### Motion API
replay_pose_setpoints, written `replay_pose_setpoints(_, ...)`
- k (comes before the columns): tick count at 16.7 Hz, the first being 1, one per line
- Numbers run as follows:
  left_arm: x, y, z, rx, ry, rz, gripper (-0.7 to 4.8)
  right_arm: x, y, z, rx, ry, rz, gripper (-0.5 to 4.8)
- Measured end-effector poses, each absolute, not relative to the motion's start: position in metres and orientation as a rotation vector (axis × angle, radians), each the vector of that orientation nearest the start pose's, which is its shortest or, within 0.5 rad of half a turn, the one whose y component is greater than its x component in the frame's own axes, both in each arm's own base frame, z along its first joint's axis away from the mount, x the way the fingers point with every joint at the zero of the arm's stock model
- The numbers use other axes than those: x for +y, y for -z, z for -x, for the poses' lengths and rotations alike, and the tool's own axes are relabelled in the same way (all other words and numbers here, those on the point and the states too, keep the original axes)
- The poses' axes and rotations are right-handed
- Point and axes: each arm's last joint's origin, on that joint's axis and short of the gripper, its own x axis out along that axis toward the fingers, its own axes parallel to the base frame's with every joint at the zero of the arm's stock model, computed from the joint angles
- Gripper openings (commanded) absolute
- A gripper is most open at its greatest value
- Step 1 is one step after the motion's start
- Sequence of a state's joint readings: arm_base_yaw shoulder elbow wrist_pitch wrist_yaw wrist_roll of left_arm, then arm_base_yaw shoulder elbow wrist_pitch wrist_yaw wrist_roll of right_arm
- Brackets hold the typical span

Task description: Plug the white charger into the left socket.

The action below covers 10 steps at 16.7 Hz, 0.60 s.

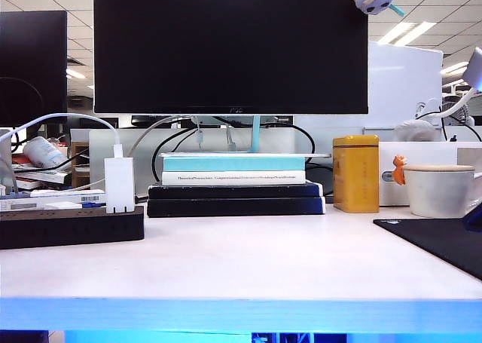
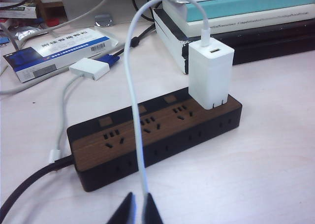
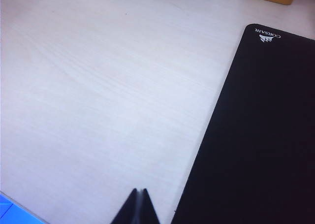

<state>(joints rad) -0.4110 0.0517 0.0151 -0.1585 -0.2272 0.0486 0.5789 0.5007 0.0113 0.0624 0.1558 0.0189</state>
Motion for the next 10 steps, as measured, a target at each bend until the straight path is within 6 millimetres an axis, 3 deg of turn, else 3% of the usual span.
replay_pose_setpoints(6,-0.033,-0.150,-0.092,0.181,0.188,-0.109,0.39,0.058,-0.137,-0.098,0.322,-0.406,0.102,0.00)
replay_pose_setpoints(10,-0.031,-0.150,-0.093,0.181,0.168,-0.107,0.39,0.041,-0.153,-0.095,0.146,-0.294,0.026,0.00)
